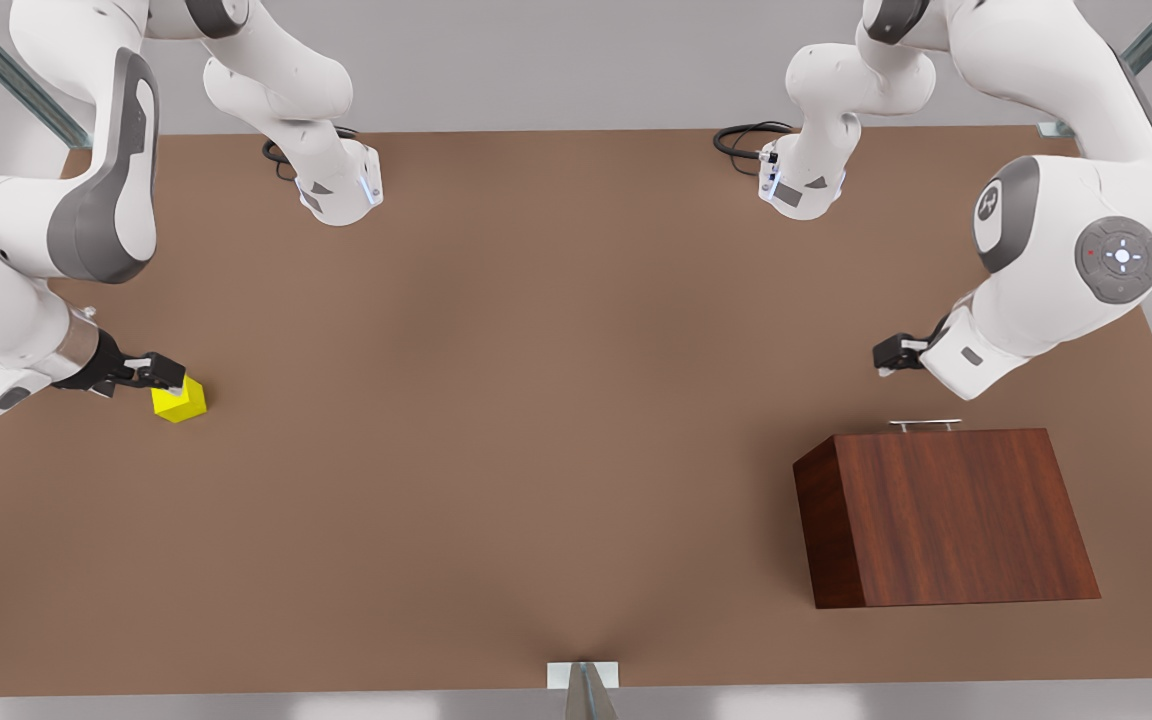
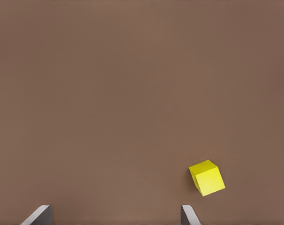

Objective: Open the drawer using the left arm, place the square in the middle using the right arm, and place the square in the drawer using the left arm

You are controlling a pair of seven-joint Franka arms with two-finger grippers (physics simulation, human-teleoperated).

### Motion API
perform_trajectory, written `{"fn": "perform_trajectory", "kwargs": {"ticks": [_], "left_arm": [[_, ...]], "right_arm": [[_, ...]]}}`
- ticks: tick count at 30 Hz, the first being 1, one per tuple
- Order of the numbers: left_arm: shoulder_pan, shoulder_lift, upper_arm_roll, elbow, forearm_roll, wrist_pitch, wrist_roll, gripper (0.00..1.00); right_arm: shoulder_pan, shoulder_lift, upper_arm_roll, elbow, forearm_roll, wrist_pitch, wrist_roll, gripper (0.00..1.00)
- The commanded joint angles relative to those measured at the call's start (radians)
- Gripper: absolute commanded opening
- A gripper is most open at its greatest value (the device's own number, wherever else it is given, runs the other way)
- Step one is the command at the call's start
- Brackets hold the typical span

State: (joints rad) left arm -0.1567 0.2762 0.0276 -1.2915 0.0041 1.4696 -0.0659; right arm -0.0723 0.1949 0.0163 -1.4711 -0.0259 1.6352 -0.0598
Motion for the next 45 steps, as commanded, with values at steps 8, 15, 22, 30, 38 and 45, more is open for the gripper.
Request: {"fn": "perform_trajectory", "kwargs": {"ticks": [8, 15, 22, 30, 38, 45], "left_arm": [[0.008, -0.175, 0.052, -0.328, 0.011, 0.231, -0.595, 1.0], [0.008, -0.327, 0.081, -0.825, 0.014, 0.807, -1.113, 1.0], [0.009, -0.334, 0.127, -1.032, 0.01, 1.115, -1.292, 1.0], [0.009, -0.311, 0.167, -1.103, 0.01, 1.21, -1.295, 1.0], [0.022, -0.267, 0.183, -1.112, 0.0, 1.25, -1.295, 1.0], [0.022, -0.233, 0.183, -1.111, -0.001, 1.273, -1.295, 1.0]], "right_arm": [[-0.012, 0.0, -0.025, -0.144, 0.009, 0.095, -0.215, 1.0], [-0.043, 0.011, -0.088, -0.431, 0.024, 0.457, -0.571, 1.0], [-0.104, 0.093, -0.154, -0.56, 0.024, 0.69, -0.841, 1.0], [-0.211, 0.224, -0.157, -0.531, 0.077, 0.733, -0.991, 1.0], [-0.227, 0.27, -0.157, -0.548, 0.109, 0.779, -0.996, 1.0], [-0.236, 0.268, -0.157, -0.569, 0.11, 0.778, -1.015, 1.0]]}}
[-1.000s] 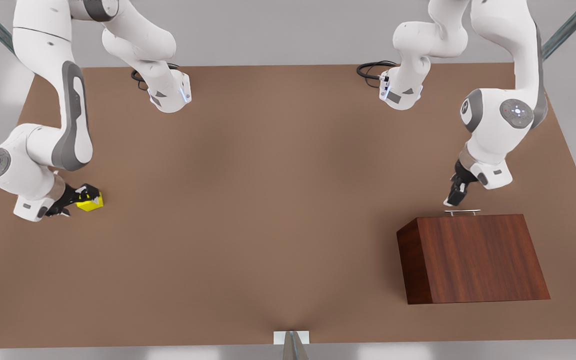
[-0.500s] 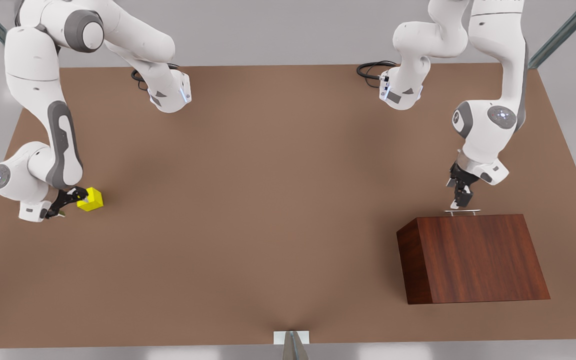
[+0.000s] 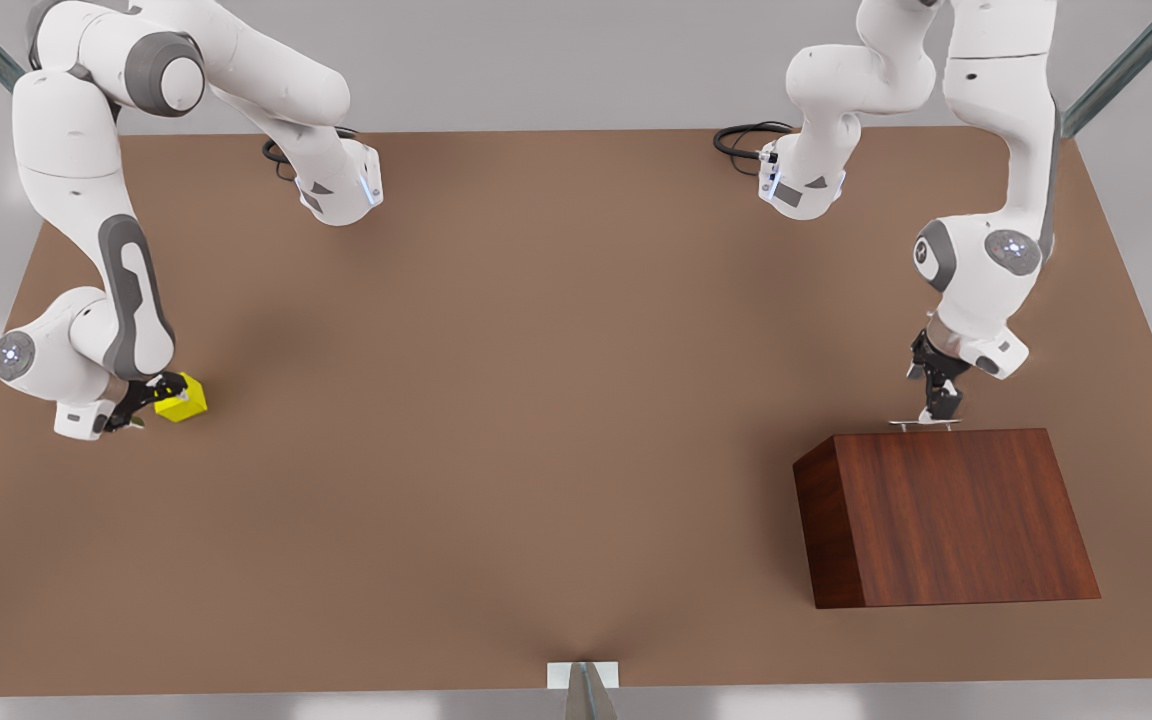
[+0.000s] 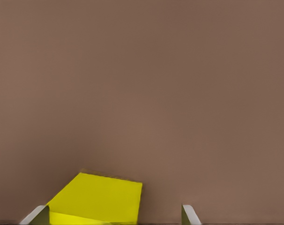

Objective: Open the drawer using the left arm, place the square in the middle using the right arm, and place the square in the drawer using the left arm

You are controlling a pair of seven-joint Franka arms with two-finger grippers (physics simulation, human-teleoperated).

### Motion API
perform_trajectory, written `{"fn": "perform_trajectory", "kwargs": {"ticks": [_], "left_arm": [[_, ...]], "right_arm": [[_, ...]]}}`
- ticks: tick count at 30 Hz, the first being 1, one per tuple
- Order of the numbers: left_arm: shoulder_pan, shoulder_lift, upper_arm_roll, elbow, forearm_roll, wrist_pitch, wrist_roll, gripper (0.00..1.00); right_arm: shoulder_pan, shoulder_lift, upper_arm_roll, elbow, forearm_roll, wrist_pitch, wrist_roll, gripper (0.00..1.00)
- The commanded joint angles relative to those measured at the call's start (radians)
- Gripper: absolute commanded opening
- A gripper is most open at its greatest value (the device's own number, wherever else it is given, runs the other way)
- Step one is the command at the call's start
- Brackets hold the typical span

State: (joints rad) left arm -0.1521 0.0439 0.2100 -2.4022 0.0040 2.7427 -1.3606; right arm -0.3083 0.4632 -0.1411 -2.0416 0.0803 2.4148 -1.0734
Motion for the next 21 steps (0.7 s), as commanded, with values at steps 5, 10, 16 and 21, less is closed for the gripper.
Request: {"fn": "perform_trajectory", "kwargs": {"ticks": [5, 10, 16, 21], "left_arm": [[0.026, 0.01, 0.0, 0.0, -0.001, 0.009, 0.0, 1.0], [0.026, 0.024, 0.0, 0.0, -0.001, 0.023, 0.0, 1.0], [0.037, 0.044, 0.002, 0.0, -0.003, 0.035, 0.0, 1.0], [0.049, 0.065, 0.003, 0.0, -0.003, 0.063, 0.0, 1.0]], "right_arm": [[0.0, -0.015, 0.001, -0.011, 0.004, -0.008, -0.003, 1.0], [0.0, -0.035, 0.003, -0.017, 0.003, -0.02, -0.005, 1.0], [-0.012, -0.04, 0.001, -0.061, -0.008, 0.001, -0.083, 1.0], [-0.022, -0.035, 0.001, -0.081, -0.008, 0.015, -0.111, 1.0]]}}
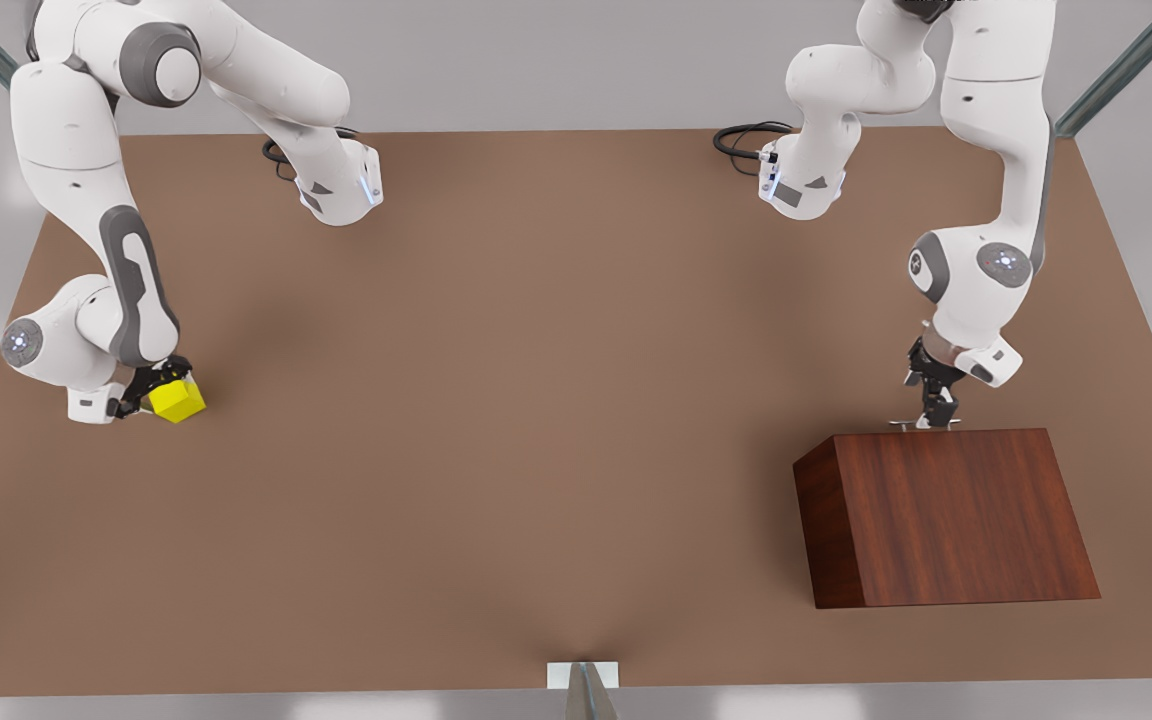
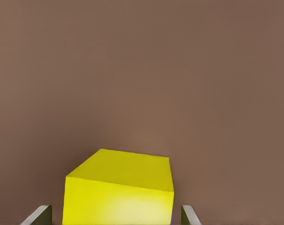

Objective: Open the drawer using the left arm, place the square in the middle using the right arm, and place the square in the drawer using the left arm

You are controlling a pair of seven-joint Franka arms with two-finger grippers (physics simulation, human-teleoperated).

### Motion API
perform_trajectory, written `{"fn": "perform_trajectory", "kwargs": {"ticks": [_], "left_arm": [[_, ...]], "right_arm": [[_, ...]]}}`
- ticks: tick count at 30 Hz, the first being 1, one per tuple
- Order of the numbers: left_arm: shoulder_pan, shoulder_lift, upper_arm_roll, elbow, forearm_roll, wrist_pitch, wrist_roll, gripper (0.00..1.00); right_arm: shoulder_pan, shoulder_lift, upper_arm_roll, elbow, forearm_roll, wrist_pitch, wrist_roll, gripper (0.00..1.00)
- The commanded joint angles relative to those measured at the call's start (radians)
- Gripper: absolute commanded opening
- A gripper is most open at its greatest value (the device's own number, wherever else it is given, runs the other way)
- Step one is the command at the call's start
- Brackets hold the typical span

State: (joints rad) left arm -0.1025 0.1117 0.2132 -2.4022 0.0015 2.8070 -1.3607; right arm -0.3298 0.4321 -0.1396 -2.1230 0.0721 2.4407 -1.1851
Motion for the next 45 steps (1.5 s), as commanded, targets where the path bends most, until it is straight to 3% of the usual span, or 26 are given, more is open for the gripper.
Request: {"fn": "perform_trajectory", "kwargs": {"ticks": [1, 4, 6, 10, 11, 19, 22, 25, 28, 33, 36, 44, 45], "left_arm": [[0.0, 0.0, 0.0, 0.0, 0.0, 0.0, 0.0, 1.0], [0.0, 0.009, 0.005, 0.0, 0.0, 0.0, 0.0, 1.0], [-0.002, 0.011, 0.005, 0.0, -0.014, -0.003, -0.002, 1.0], [-0.002, 0.006, 0.003, -0.011, -0.017, -0.023, -0.009, 1.0], [-0.002, -0.007, 0.003, -0.029, -0.018, -0.023, -0.009, 1.0], [-0.003, -0.044, 0.005, -0.058, -0.025, -0.046, -0.034, 1.0], [-0.003, -0.049, 0.005, -0.06, -0.025, -0.046, -0.034, 1.0], [-0.003, -0.086, 0.006, -0.089, -0.025, -0.058, -0.034, 1.0], [-0.003, -0.093, 0.006, -0.092, -0.025, -0.066, -0.034, 1.0], [-0.003, -0.101, 0.02, -0.104, -0.025, -0.069, -0.034, 1.0], [-0.003, -0.101, 0.041, -0.106, -0.025, -0.07, -0.032, 1.0], [-0.003, -0.152, 0.054, -0.149, -0.025, -0.109, -0.034, 1.0], [-0.003, -0.153, 0.055, -0.156, -0.025, -0.109, -0.032, 1.0]], "right_arm": [[0.0, 0.002, 0.0, -0.002, 0.0, 0.012, -0.004, 1.0], [-0.002, 0.019, 0.0, -0.029, 0.002, 0.075, -0.039, 1.0], [-0.003, 0.019, 0.0, -0.031, 0.005, 0.075, -0.041, 0.83], [-0.003, 0.011, 0.0, -0.029, 0.003, 0.072, -0.039, 0.71], [-0.003, 0.011, 0.002, -0.029, 0.003, 0.069, -0.039, 0.62], [0.014, -0.021, 0.021, -0.025, 0.002, 0.047, -0.019, 0.63], [0.021, -0.052, 0.152, -0.011, 0.003, 0.043, 0.11, 0.64], [0.239, -0.049, 0.17, 0.048, 0.008, 0.041, 0.401, 0.64], [0.389, -0.049, 0.278, 0.086, 0.008, 0.043, 0.703, 0.64], [0.776, 0.056, 0.278, 0.253, 0.014, 0.044, 1.125, 0.66], [0.977, 0.177, 0.233, 0.373, -0.002, 0.058, 1.262, 0.66], [1.207, 0.34, 0.213, 0.598, -0.006, 0.057, 1.526, 0.68], [1.21, 0.346, 0.202, 0.601, -0.011, 0.06, 1.526, 0.73]]}}
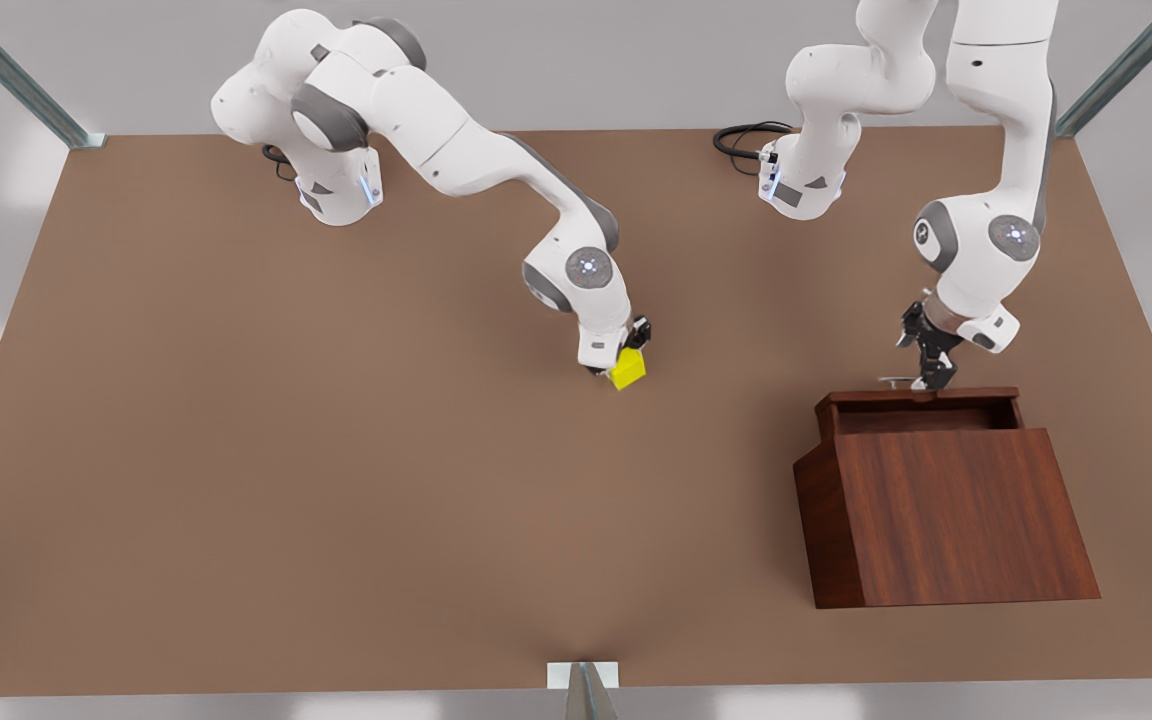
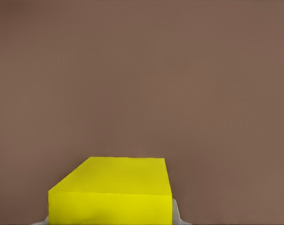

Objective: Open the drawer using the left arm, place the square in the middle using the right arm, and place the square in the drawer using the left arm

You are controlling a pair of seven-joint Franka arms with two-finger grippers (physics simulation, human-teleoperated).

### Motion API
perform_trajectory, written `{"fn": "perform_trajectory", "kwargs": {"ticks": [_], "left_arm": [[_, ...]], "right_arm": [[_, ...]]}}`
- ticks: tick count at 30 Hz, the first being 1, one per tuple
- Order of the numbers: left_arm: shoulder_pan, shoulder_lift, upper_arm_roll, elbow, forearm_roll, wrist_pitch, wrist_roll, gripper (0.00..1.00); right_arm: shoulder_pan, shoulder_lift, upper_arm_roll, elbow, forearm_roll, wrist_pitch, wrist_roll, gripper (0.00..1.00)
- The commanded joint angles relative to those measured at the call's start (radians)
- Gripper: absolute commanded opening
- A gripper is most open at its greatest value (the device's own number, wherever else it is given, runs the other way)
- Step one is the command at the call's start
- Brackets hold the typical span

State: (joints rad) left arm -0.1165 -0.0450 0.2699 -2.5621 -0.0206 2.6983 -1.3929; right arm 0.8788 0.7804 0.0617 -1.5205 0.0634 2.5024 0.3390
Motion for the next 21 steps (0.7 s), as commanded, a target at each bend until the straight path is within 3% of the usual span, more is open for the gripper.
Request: {"fn": "perform_trajectory", "kwargs": {"ticks": [1, 7, 10, 13, 15, 18, 21], "left_arm": [[0.011, -0.001, 0.0, -0.001, -0.002, 0.0, -0.001, 1.0], [0.011, -0.032, 0.006, -0.004, -0.002, -0.046, -0.001, 1.0], [0.009, -0.038, 0.006, -0.015, -0.002, -0.051, -0.008, 1.0], [0.008, -0.044, 0.006, -0.02, -0.002, -0.054, -0.015, 1.0], [0.008, -0.045, 0.006, -0.02, -0.002, -0.069, -0.015, 1.0], [0.008, -0.053, 0.006, -0.02, -0.002, -0.077, -0.015, 1.0], [0.005, -0.071, 0.006, -0.041, -0.001, -0.098, -0.015, 1.0]], "right_arm": [[0.0, 0.0, 0.0, -0.001, -0.002, 0.0, 0.002, 1.0], [-0.012, -0.024, -0.017, -0.01, -0.019, 0.0, -0.001, 1.0], [-0.121, -0.245, -0.043, -0.156, -0.017, -0.022, -0.014, 1.0], [-0.379, -0.472, -0.034, -0.133, -0.022, -0.385, -0.112, 1.0], [-0.573, -0.549, 0.024, -0.132, -0.025, -0.55, -0.198, 1.0], [-0.811, -0.638, 0.027, -0.138, -0.03, -0.686, -0.316, 1.0], [-0.851, -0.621, -0.059, -0.041, -0.05, -0.789, -0.363, 1.0]]}}
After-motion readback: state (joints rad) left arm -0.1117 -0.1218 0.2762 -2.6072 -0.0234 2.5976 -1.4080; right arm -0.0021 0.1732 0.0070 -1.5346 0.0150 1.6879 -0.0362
